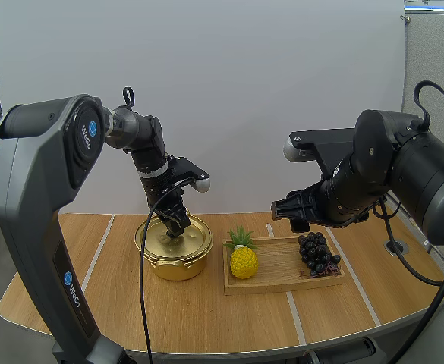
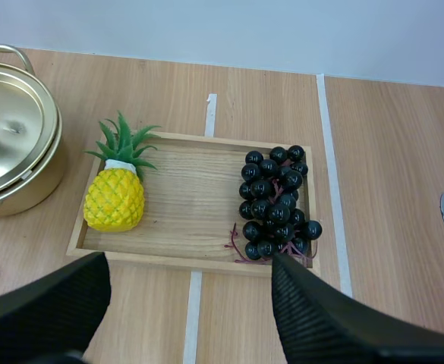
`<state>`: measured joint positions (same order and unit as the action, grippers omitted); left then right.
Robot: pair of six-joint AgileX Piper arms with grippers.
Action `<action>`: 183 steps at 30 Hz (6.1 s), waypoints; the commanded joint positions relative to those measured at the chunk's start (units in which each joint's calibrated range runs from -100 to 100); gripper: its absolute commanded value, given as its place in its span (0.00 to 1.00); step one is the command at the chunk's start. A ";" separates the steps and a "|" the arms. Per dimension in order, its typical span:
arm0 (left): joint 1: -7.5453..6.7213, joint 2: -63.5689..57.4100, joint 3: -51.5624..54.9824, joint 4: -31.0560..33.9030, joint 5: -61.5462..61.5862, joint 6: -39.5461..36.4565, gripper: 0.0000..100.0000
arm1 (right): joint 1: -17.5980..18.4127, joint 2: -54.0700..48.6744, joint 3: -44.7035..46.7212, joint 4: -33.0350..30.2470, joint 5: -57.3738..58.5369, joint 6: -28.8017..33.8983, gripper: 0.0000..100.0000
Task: Open the pot, put the grape inside, and close it
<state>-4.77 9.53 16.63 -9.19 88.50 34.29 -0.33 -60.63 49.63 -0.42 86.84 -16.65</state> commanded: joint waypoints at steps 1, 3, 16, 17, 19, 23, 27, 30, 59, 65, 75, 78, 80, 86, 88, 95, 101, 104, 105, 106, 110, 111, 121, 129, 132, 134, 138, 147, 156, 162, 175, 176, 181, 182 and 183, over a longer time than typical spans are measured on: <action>-0.18 -1.42 -0.69 0.32 2.31 -0.30 0.00 | -0.18 -0.25 -0.56 -0.35 -0.96 -0.19 1.00; -0.18 -2.56 -1.41 0.32 3.77 -0.30 0.00 | -0.18 -0.25 -0.56 -0.35 -0.96 -0.19 1.00; -0.11 -16.85 -6.00 0.32 -1.92 -6.28 0.00 | -0.18 -0.25 -0.56 -0.35 -0.96 -0.19 1.00; -0.11 -18.49 -6.00 0.32 -4.11 -6.95 0.00 | -0.18 -0.25 -0.56 -0.35 -0.96 -0.19 1.00; -0.11 -21.87 -6.00 0.32 -7.78 -8.23 0.00 | -0.18 -0.25 -0.56 -0.35 -0.96 -0.19 1.00; -0.11 -29.11 -6.00 0.57 -15.42 -10.40 0.00 | -0.18 -0.25 -0.56 -0.35 -0.96 -0.19 1.00; -0.11 -36.51 -6.00 1.48 -25.79 -12.47 0.00 | -0.18 -0.25 -0.56 -0.35 -0.96 -0.19 1.00; -0.11 -41.60 -6.00 3.01 -32.95 -14.85 0.00 | -0.18 -0.25 -0.56 -0.35 -1.43 -0.19 1.00; -0.11 -52.64 -31.89 3.83 -49.34 -22.56 0.00 | -4.12 0.22 -0.56 -3.87 -6.69 2.22 1.00; -0.11 -52.76 -31.87 4.88 -49.34 -22.56 0.00 | -7.06 3.43 -0.56 -4.25 -7.38 3.61 1.00; -0.11 -52.76 -31.87 6.94 -49.34 -22.47 0.00 | -11.94 12.04 -0.56 -4.25 -13.18 3.15 1.00; -0.11 -52.76 -31.87 6.94 -49.48 -22.37 0.00 | -12.09 15.57 -0.56 -4.25 -13.86 2.83 1.00; -0.11 -52.76 -31.87 7.28 -49.66 -22.26 0.00 | -12.09 17.89 -0.95 -4.25 -15.28 1.92 0.93; -0.11 -52.76 -31.87 8.71 -49.66 -22.26 0.00 | -12.09 24.17 -5.41 -4.50 -16.20 0.16 0.69; -0.11 -52.76 -31.87 8.70 -49.24 -22.26 0.00 | -12.09 25.94 -6.87 -4.80 -16.20 -0.52 0.72; -0.11 -52.76 -31.87 8.70 -49.33 -22.26 0.00 | -12.09 28.37 -7.92 -5.69 -14.01 -0.43 0.82; -0.11 -52.76 -31.87 8.70 -49.33 -22.26 0.00 | -12.09 27.15 -7.92 -5.47 -15.12 -0.15 0.82; -0.11 -52.76 -31.87 8.70 -49.33 -22.26 0.00 | -12.09 26.85 -7.92 -5.47 -15.80 -0.15 0.82; -0.11 -52.76 -31.87 8.70 -49.33 -22.26 0.00 | -12.09 26.85 -7.92 -5.47 -15.80 -0.15 0.82; -0.11 -52.76 -31.87 8.70 -49.33 -22.26 0.00 | -12.09 26.85 -7.92 -5.47 -15.80 -0.15 0.82; -0.11 -52.76 -31.87 8.70 -49.33 -22.26 0.00 | -12.09 26.85 -7.92 -5.47 -15.80 -0.15 0.82; -0.11 -52.76 -31.87 8.70 -49.33 -22.26 0.00 | -12.09 26.85 -7.92 -5.47 -15.80 -0.15 0.82; -0.11 -52.76 -31.87 8.70 -49.33 -22.26 0.00 | -12.09 26.85 -7.92 -5.47 -15.80 -0.15 0.82; -0.11 -52.76 -31.87 8.70 -49.33 -22.26 0.00 | -12.09 26.85 -7.92 -5.47 -15.80 -0.15 0.82; -0.11 -52.76 -31.87 8.70 -49.33 -22.26 0.00 | -12.09 26.77 -7.92 -5.31 -16.21 -0.15 0.82; -0.11 -52.76 -31.87 8.70 -49.33 -22.26 0.00 | -12.09 26.77 -7.92 -4.95 -16.21 -0.15 0.82; -0.11 -52.76 -31.87 8.70 -49.33 -22.26 0.00 | -12.09 26.77 -7.92 -4.56 -15.55 -0.15 0.87; -0.11 -52.76 -31.87 8.70 -49.33 -22.26 0.00 | -12.09 26.77 -7.92 -1.79 -13.24 -0.30 1.00; -0.11 -52.76 -31.87 8.70 -49.33 -22.26 0.00 | -12.09 27.37 -7.92 0.78 -12.74 -1.62 1.00; -0.11 -52.76 -31.87 8.70 -49.33 -22.26 0.00 | -12.09 31.69 -7.92 4.41 -17.10 -7.61 1.00; -0.11 -52.76 -31.87 8.70 -49.33 -22.26 0.00 | -12.09 42.27 -7.92 7.09 -23.47 -11.77 1.00; -0.11 -52.76 -31.87 8.70 -49.33 -22.26 0.00 | -12.09 42.95 -7.92 7.19 -23.93 -11.89 1.00; -0.11 -52.76 -31.87 8.70 -49.33 -22.26 0.00 | -12.01 45.54 -7.92 7.48 -26.19 -12.32 1.00; -0.11 -52.76 -31.87 8.70 -49.33 -22.26 0.00 | -11.92 45.92 -7.92 7.48 -26.59 -12.45 1.00; -0.11 -52.76 -31.87 8.70 -49.33 -22.26 0.00 | -11.78 46.39 -7.92 7.48 -26.58 -12.55 1.00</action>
<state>-4.77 -42.91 -14.83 -0.61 41.09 12.32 -12.15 -15.80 42.10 6.58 62.01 -28.11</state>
